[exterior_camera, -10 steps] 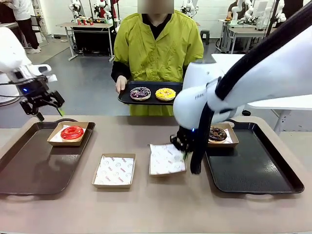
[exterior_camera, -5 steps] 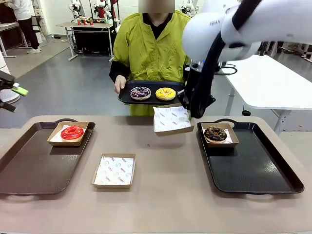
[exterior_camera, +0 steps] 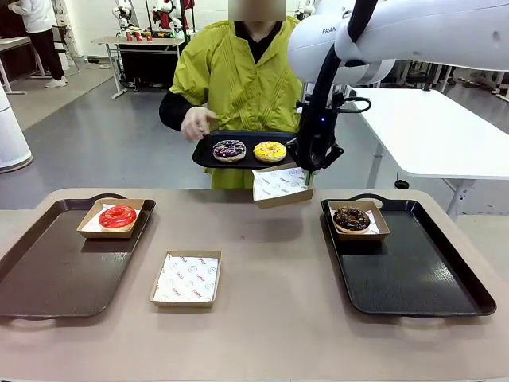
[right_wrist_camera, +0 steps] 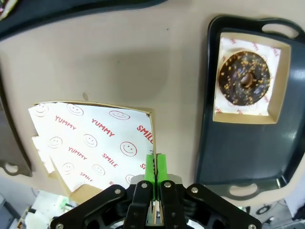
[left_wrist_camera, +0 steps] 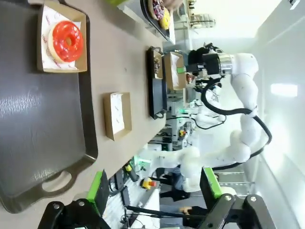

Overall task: Individually package the donuts and arrange them on the tray.
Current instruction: Place the picked Paper togo box on the Handle tray while simultaneously picking up another Paper togo box from the table with the other hand.

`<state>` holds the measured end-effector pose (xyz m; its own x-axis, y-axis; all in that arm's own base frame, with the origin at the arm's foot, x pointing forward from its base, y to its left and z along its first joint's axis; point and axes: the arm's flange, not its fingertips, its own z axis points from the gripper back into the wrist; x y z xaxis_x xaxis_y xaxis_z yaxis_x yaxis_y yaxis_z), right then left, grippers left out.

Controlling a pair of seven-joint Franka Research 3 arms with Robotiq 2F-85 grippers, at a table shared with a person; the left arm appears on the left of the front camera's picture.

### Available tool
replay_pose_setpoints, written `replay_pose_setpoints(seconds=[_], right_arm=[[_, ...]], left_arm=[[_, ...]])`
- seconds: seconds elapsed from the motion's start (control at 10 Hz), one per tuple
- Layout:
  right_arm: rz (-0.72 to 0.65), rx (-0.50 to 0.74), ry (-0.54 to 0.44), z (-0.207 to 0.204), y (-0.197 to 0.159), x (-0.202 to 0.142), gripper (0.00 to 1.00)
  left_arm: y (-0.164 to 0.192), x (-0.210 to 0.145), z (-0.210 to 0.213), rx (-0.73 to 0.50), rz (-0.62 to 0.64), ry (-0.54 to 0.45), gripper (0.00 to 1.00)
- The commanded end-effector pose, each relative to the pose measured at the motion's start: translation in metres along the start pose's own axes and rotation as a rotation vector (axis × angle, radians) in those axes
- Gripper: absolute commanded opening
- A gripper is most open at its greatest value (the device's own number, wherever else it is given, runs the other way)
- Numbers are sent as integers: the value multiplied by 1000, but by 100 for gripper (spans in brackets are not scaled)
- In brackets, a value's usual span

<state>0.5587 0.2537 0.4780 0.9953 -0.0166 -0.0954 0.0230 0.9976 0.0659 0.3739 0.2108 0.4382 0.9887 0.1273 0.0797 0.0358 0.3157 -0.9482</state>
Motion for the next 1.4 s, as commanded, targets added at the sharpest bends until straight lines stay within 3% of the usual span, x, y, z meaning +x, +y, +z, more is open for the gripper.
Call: replay_pose_setpoints(seconds=[0.0, 0.2, 1.3], right_arm=[[-1, -6, 10, 5, -1, 14, 0], [-5, 3, 7, 3, -6, 21, 0], [-15, 4, 2, -1, -5, 13, 0]], left_arm=[[2, 17, 8, -30, 39, 2, 100], [3, 18, 6, 23, 31, -2, 100], [11, 9, 5, -12, 31, 10, 100]])
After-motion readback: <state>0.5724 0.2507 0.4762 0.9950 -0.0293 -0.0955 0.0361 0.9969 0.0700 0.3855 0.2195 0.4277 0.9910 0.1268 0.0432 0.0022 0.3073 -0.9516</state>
